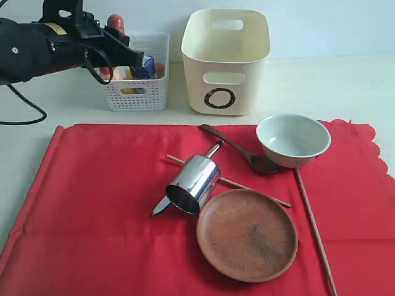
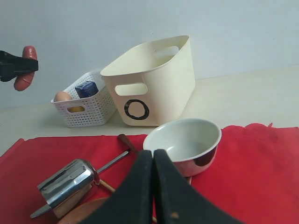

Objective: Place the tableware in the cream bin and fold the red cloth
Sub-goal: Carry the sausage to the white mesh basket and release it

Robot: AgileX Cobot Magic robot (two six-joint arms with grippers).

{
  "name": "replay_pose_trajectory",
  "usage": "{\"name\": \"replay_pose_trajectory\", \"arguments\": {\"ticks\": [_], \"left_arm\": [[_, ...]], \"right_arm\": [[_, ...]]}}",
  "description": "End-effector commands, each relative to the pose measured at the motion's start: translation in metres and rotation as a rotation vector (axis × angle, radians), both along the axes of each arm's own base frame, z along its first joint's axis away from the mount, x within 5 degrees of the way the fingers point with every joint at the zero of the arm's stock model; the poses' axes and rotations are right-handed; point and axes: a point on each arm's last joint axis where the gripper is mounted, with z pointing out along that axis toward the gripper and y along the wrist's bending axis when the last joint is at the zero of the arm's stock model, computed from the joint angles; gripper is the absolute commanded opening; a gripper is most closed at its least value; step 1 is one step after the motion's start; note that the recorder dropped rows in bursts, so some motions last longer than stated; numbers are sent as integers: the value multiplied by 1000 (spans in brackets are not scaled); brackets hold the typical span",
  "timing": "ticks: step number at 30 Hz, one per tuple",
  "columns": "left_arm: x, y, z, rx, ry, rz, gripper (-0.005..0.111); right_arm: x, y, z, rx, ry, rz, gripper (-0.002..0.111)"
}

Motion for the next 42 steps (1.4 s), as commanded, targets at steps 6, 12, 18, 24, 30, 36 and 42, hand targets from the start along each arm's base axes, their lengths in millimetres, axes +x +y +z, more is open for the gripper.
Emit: {"name": "replay_pose_trajectory", "arguments": {"ticks": [6, 12, 18, 24, 30, 36, 42], "left_arm": [[78, -11, -37, -2, -8, 62, 0], [108, -5, -69, -39, 38, 136, 0], [120, -1, -76, -65, 37, 165, 6], [136, 5, -76, -107, 20, 200, 26], [150, 8, -77, -176, 13, 236, 42], [155, 8, -81, -215, 22, 256, 76], [154, 8, -86, -205, 64, 245, 93]], "right_arm": [[0, 0, -1, -7, -9, 0, 0], [0, 0, -1, -8, -7, 0, 0], [0, 0, -1, -8, -7, 0, 0], [0, 0, -1, -8, -7, 0, 0], [0, 0, -1, -8, -7, 0, 0], [0, 0, -1, -8, -7, 0, 0], [0, 0, -1, -8, -7, 0, 0]]}}
